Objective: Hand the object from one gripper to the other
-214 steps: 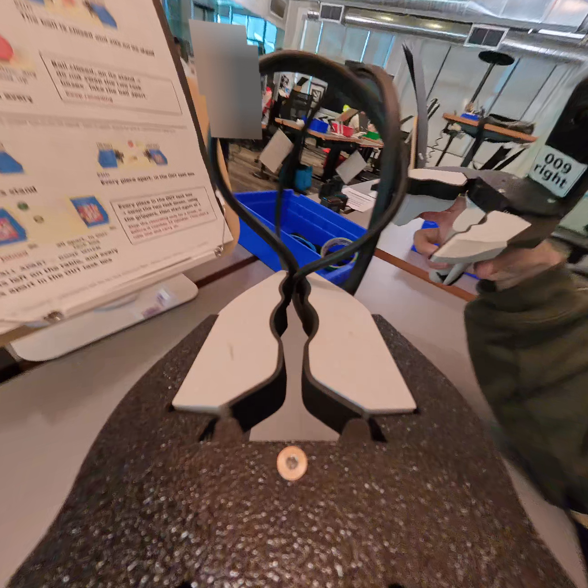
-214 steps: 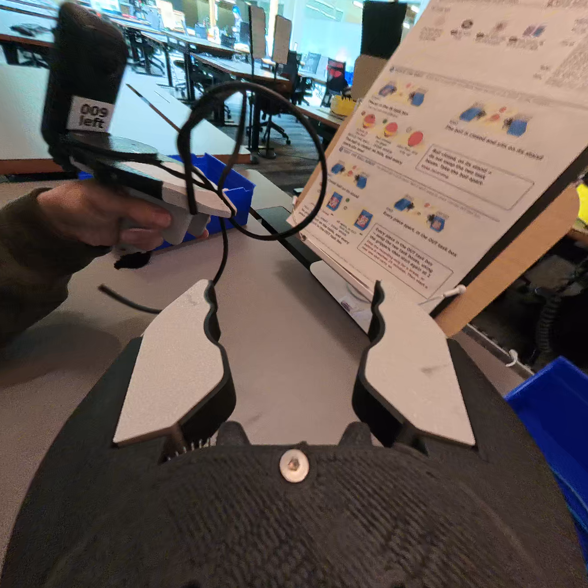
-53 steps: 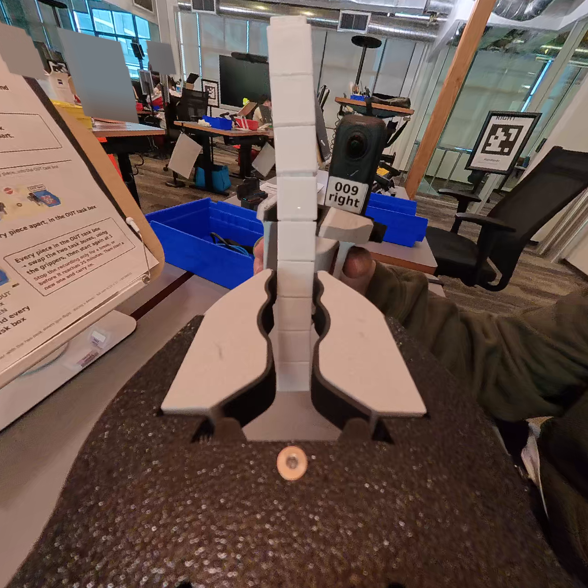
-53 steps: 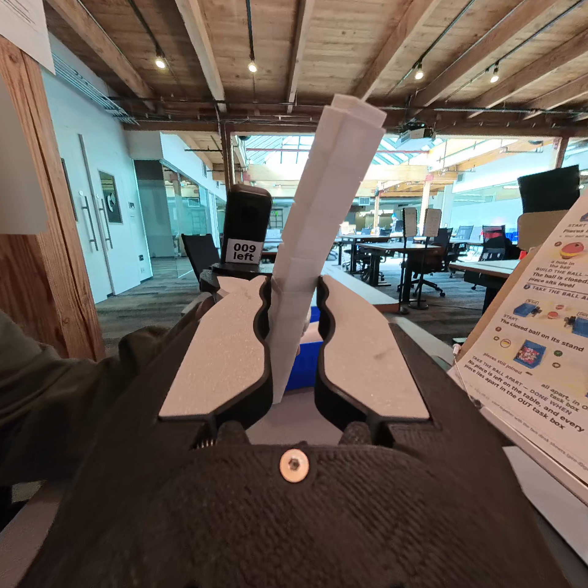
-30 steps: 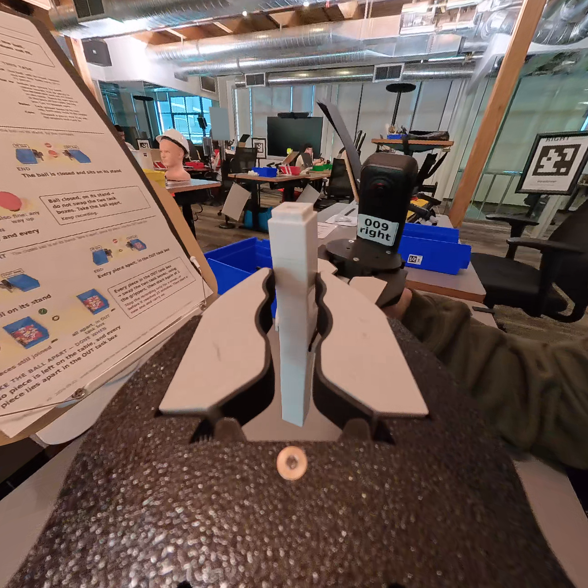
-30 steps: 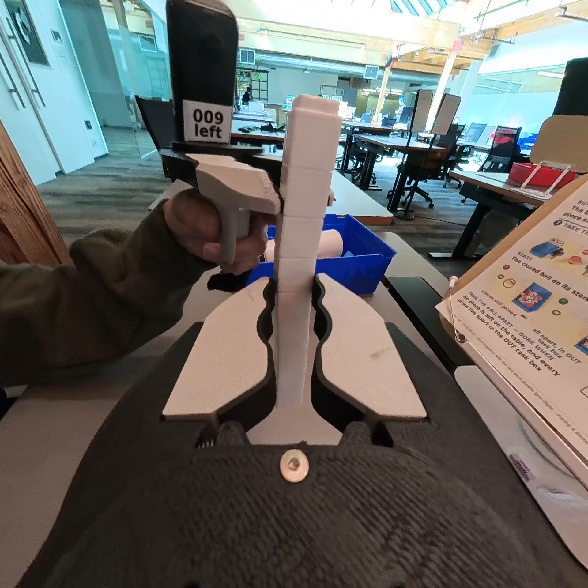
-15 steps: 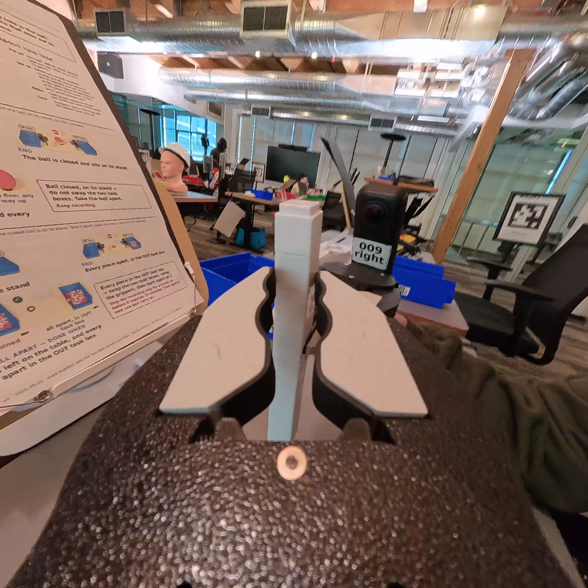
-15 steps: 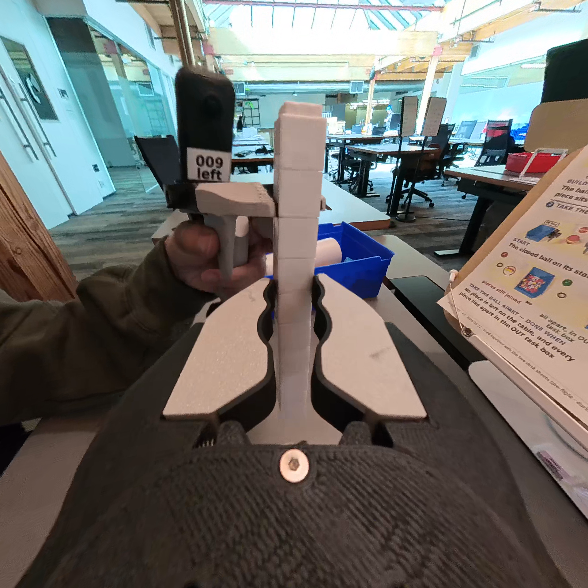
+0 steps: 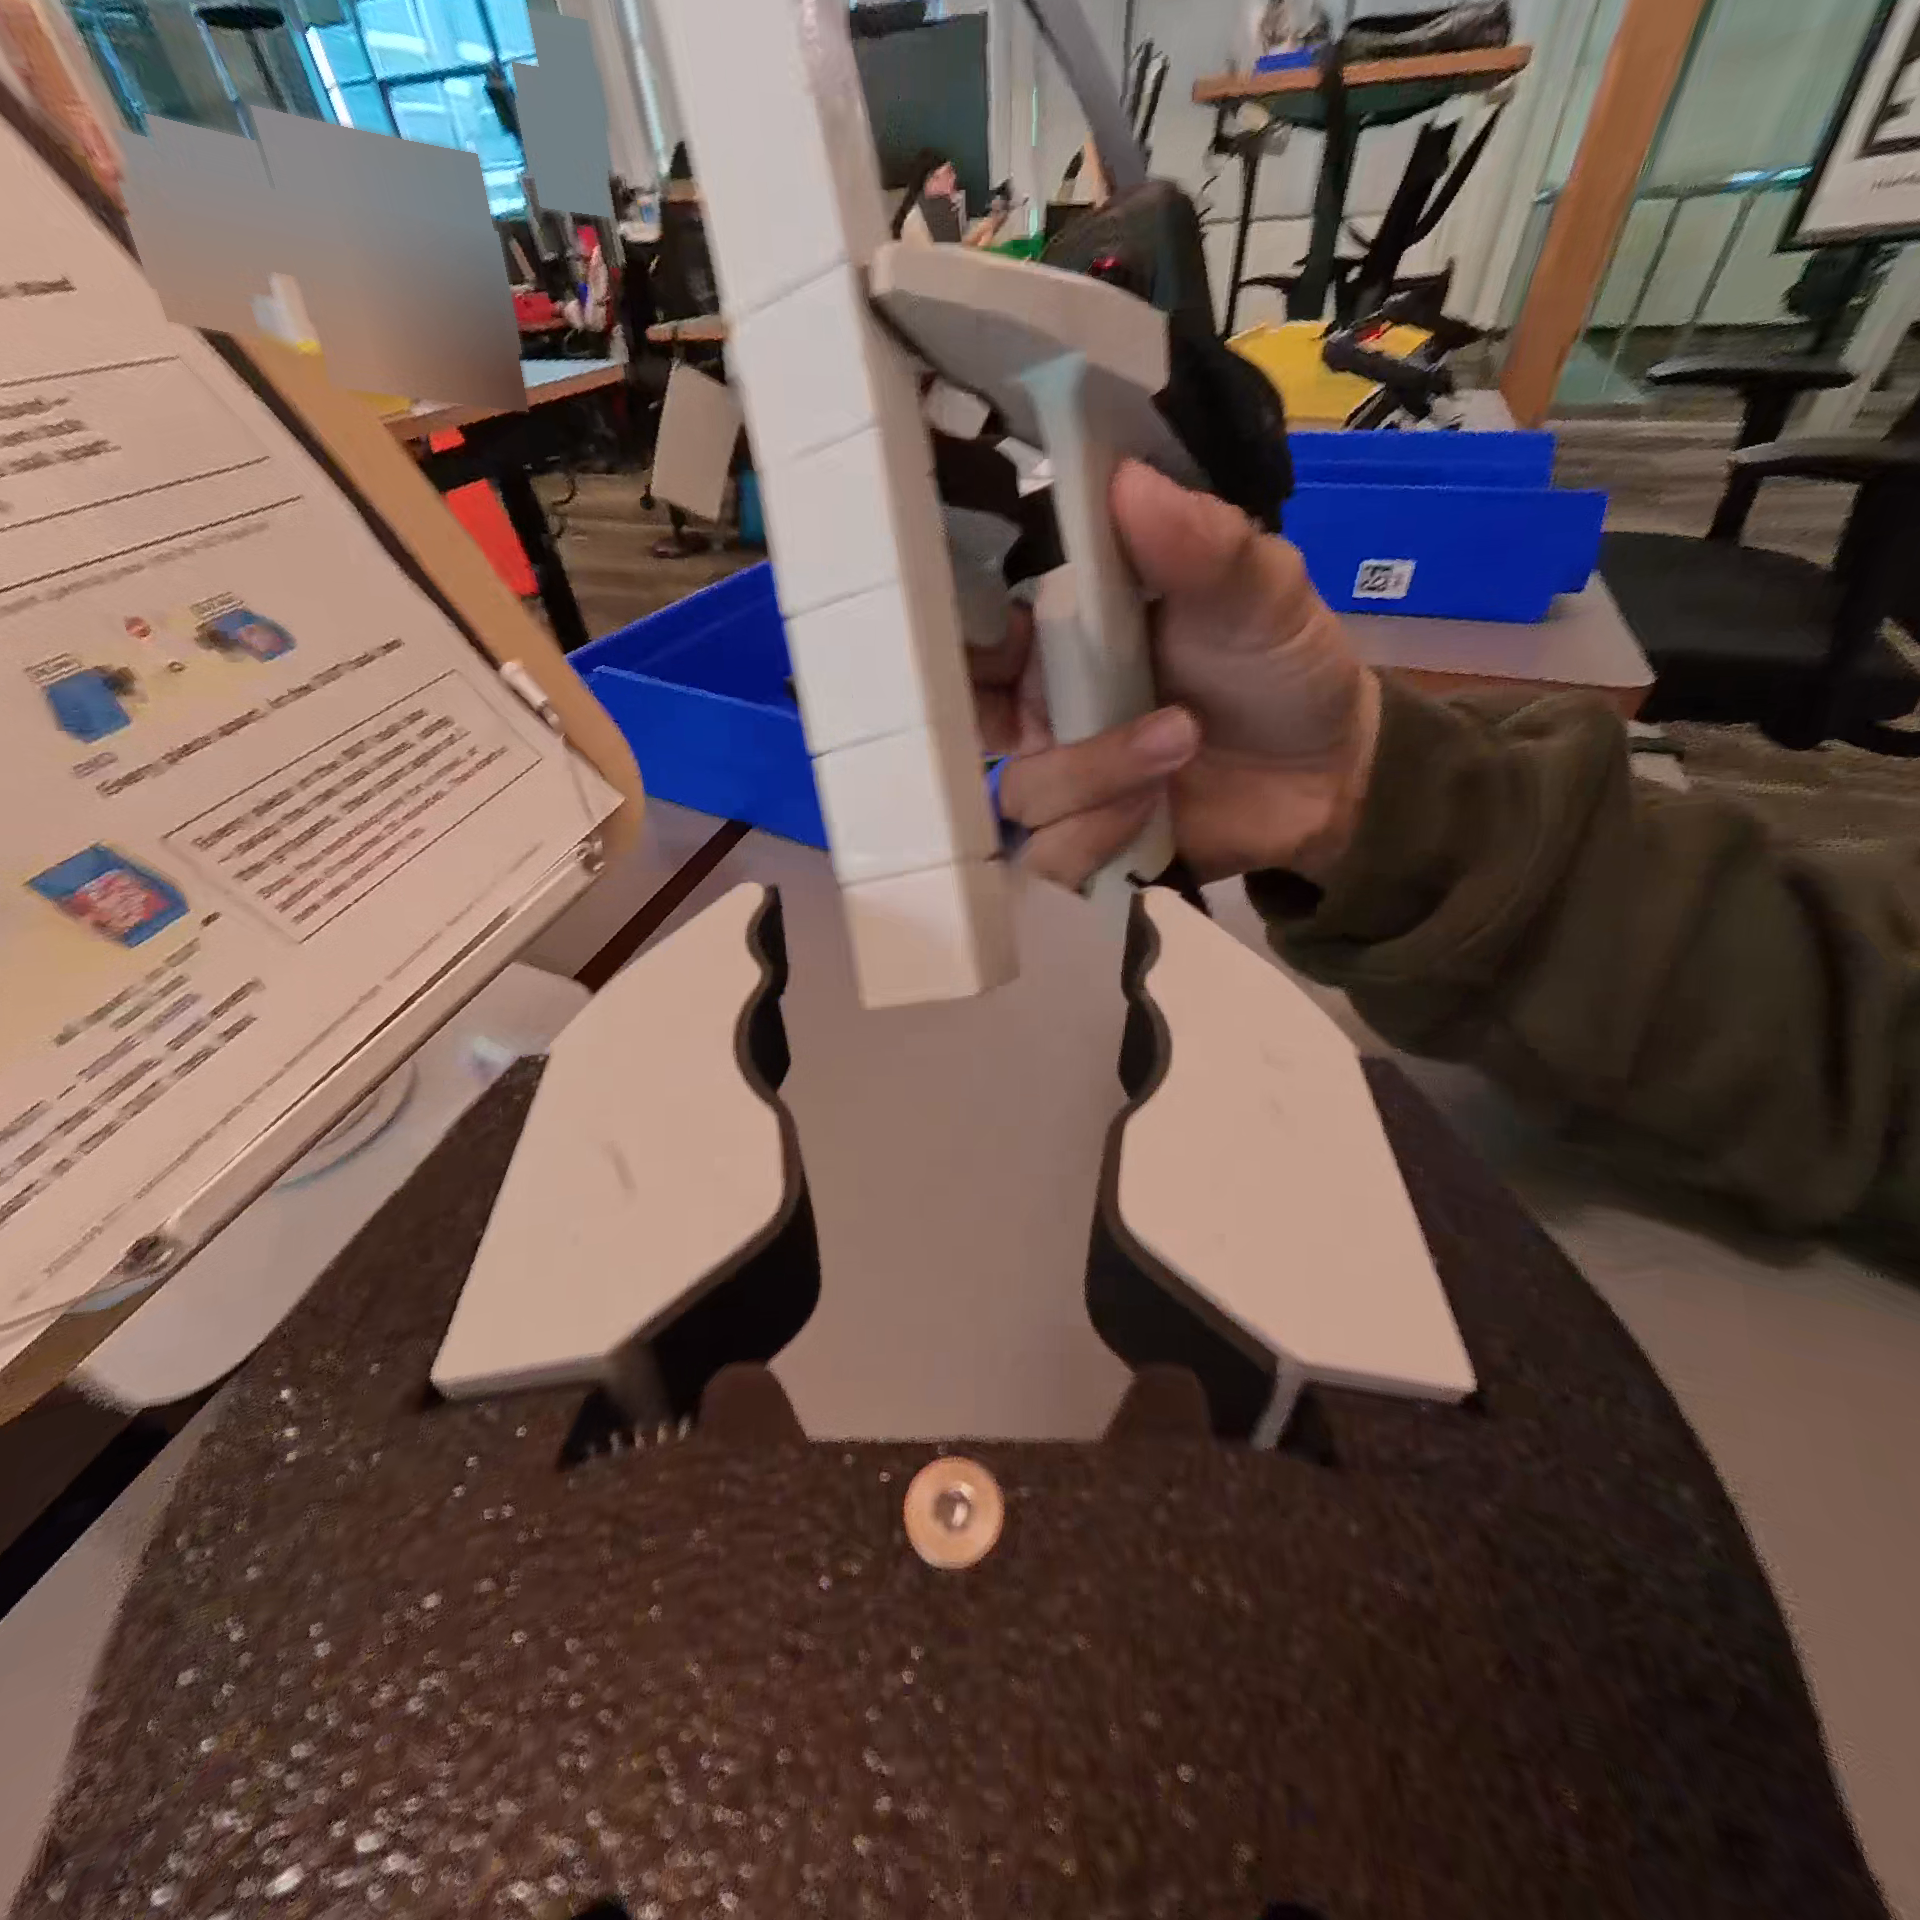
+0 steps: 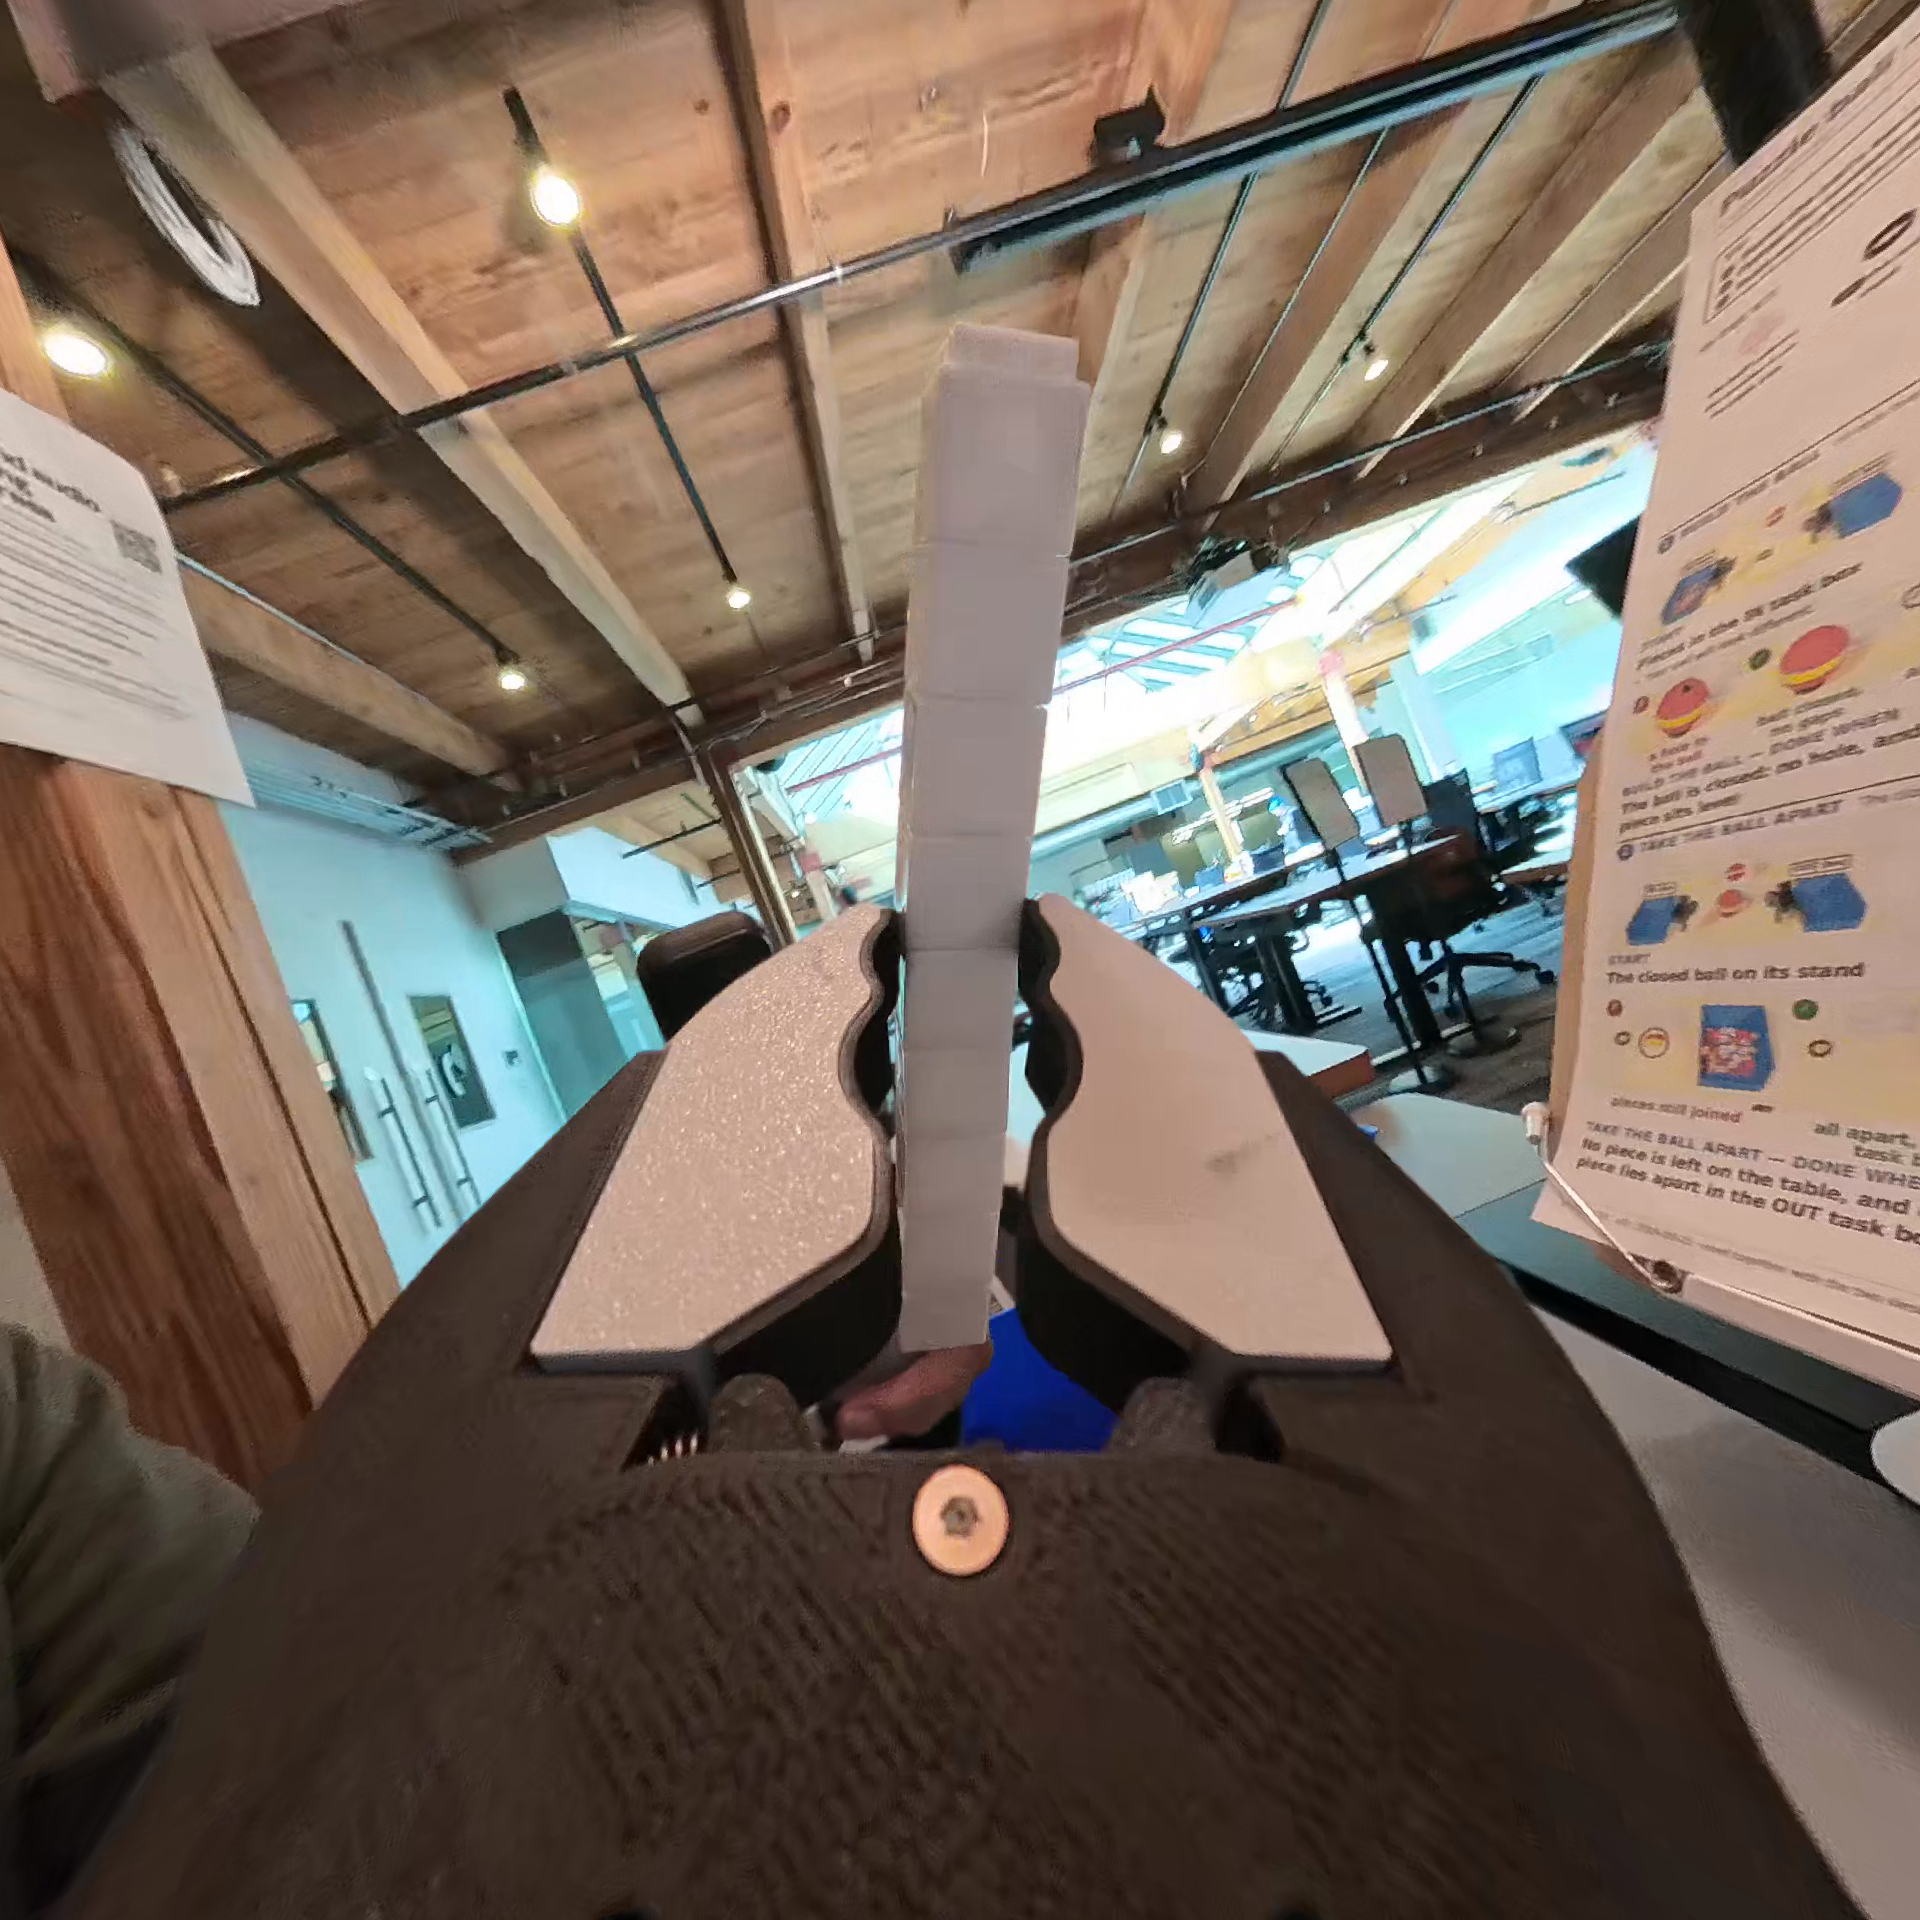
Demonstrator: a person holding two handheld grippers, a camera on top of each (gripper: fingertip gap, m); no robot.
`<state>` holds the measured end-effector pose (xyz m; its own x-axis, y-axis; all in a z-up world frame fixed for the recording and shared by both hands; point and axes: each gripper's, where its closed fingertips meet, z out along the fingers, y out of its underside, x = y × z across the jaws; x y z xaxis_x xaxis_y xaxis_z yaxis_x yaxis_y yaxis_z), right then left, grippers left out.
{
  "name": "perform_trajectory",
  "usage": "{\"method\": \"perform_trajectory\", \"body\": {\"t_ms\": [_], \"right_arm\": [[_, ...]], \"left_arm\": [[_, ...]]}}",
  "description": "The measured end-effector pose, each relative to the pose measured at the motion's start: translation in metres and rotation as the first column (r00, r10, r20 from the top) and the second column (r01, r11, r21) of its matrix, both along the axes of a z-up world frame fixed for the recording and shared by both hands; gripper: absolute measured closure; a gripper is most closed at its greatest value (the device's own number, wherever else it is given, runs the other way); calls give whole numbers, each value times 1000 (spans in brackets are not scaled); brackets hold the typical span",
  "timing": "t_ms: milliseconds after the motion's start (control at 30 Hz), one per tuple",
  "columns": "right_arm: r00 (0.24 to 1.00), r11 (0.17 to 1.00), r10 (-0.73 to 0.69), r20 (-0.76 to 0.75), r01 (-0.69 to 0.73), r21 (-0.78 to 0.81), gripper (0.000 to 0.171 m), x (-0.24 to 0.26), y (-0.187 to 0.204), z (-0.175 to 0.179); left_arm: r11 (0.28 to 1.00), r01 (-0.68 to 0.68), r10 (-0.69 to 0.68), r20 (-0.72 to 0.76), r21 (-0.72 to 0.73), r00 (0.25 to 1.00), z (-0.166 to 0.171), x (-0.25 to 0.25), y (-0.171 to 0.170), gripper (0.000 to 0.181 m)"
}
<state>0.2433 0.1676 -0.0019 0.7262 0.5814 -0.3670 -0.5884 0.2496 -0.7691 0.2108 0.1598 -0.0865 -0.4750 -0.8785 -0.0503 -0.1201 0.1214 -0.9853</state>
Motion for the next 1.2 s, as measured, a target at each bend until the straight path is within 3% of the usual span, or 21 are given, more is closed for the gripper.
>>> {"method": "perform_trajectory", "body": {"t_ms": [100,267,367,433,533,667,733,800,900,1000,1100,1200], "right_arm": [[1000,999,19,-7,-18,38,149,-2,-2,3],[999,997,9,34,-11,70,148,-1,-10,7],[996,997,-82,41,81,20,142,11,-8,2],[987,988,-148,62,150,-23,126,19,-6,-2],[984,981,-170,58,175,-85,114,20,-3,-3],[988,979,-144,59,151,-140,105,14,3,-8],[997,993,-79,-14,77,-92,116,11,-2,-1],[996,998,-53,-67,51,-41,143,16,-8,3],[999,1000,-1,-41,0,-16,145,15,-10,2],[1000,999,22,13,-22,30,146,11,-17,7],[998,997,24,57,-28,71,147,8,-26,14],[998,987,34,54,-42,156,146,8,-37,22]], "left_arm": [[999,-16,19,84,-37,996,11,7,-3,150],[994,12,1,126,-105,992,21,7,-1,155],[992,-127,127,194,-15,973,28,10,14,159],[957,-264,227,253,122,940,30,11,27,159],[822,-460,321,396,334,861,36,14,39,159],[527,-643,272,606,556,747,43,15,39,159],[407,-692,225,669,596,709,45,15,36,159],[372,-714,194,702,594,685,46,16,32,159],[431,-690,185,692,581,698,44,17,27,159],[654,-574,186,630,493,754,44,14,14,155],[890,-400,231,539,221,810,55,8,12,123],[982,-154,184,405,-105,896,61,3,11,108]]}}
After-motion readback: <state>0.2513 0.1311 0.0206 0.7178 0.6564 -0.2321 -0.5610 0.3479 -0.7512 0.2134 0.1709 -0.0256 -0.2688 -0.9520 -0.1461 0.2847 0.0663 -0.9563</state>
